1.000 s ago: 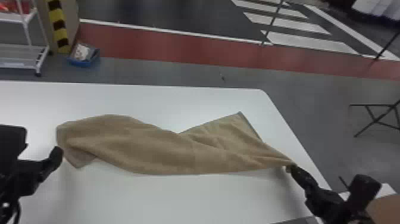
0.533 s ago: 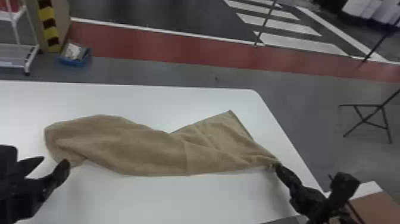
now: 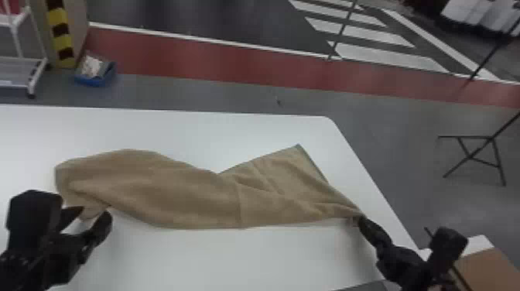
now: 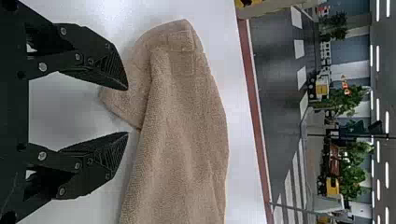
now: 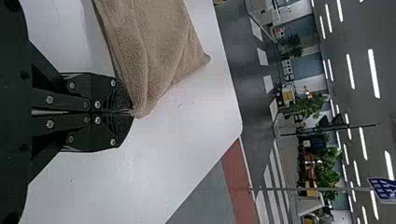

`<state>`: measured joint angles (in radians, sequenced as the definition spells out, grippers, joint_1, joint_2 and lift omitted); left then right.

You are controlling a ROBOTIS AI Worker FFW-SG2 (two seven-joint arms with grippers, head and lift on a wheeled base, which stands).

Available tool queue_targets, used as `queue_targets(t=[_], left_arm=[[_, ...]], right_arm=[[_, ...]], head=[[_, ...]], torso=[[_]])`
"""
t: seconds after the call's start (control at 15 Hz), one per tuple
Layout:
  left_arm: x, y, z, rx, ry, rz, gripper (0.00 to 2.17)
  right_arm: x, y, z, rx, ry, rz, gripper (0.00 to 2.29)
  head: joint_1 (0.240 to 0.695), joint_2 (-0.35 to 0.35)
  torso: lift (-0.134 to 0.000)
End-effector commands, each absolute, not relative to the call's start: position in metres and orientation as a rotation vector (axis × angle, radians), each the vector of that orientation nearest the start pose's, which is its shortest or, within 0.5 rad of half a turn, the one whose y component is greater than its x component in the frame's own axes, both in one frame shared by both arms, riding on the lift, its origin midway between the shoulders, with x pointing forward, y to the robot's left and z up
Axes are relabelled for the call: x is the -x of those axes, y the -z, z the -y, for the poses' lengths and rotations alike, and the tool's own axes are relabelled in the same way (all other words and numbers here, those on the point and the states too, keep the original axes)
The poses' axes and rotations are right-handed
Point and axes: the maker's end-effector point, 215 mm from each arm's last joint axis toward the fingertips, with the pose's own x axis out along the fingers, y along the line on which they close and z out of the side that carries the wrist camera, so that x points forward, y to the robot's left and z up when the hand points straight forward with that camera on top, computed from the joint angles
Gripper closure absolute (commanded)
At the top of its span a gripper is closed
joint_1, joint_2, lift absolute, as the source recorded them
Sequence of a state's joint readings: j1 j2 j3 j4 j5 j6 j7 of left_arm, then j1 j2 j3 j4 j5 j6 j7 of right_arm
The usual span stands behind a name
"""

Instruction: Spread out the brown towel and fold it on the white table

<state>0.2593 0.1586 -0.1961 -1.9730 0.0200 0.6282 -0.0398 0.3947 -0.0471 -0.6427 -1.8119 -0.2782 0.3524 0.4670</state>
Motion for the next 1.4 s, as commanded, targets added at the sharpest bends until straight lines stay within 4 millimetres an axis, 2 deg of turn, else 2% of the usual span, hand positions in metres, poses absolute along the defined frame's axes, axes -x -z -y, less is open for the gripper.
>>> queue_targets(t=[0.0,0.4,0.47,0.53,0.67,0.73,0.8,0.93,1.0,1.27,1.33], left_arm=[[-0.473,0.461,-0.154,-0.139,0.242,-0.508,0.64],[-0.475,0.48,-0.164,-0.161,0.225,-0.549,0.64],[-0.476,0.479,-0.165,-0.157,0.224,-0.548,0.72],[-0.476,0.478,-0.166,-0.154,0.222,-0.546,1.07],[-0.476,0.478,-0.168,-0.149,0.216,-0.546,1.47],[-0.475,0.475,-0.168,-0.142,0.217,-0.542,1.52],[-0.476,0.469,-0.168,-0.128,0.216,-0.531,1.64],[-0.479,0.44,-0.175,-0.093,0.21,-0.484,1.66],[-0.481,0.425,-0.176,-0.078,0.21,-0.46,1.66],[-0.478,0.355,-0.233,-0.042,0.108,-0.389,1.66],[-0.476,0.34,-0.236,-0.034,0.102,-0.376,1.66]], right_arm=[[-0.382,0.452,0.485,-0.218,0.137,-0.345,1.6],[-0.38,0.45,0.487,-0.222,0.138,-0.339,1.6],[-0.38,0.45,0.487,-0.222,0.137,-0.339,1.6],[-0.38,0.449,0.487,-0.224,0.138,-0.337,1.6],[-0.38,0.448,0.488,-0.224,0.139,-0.335,1.6],[-0.381,0.448,0.487,-0.224,0.138,-0.334,1.6],[-0.381,0.446,0.488,-0.223,0.139,-0.33,1.6],[-0.385,0.438,0.488,-0.217,0.135,-0.321,1.6],[-0.388,0.432,0.495,-0.214,0.142,-0.32,1.6],[-0.414,0.384,0.523,-0.177,0.15,-0.317,1.6],[-0.419,0.37,0.531,-0.16,0.155,-0.306,1.6]], head=[[0.695,-0.35],[0.695,-0.35],[0.695,-0.35],[0.695,-0.35],[0.695,-0.35],[0.695,-0.35],[0.695,-0.35],[0.695,-0.35],[0.695,-0.35],[0.695,-0.35],[0.695,-0.35]], torso=[[-0.124],[-0.124],[-0.124],[-0.124],[-0.124],[-0.124],[-0.124],[-0.124],[-0.124],[-0.124],[-0.124]])
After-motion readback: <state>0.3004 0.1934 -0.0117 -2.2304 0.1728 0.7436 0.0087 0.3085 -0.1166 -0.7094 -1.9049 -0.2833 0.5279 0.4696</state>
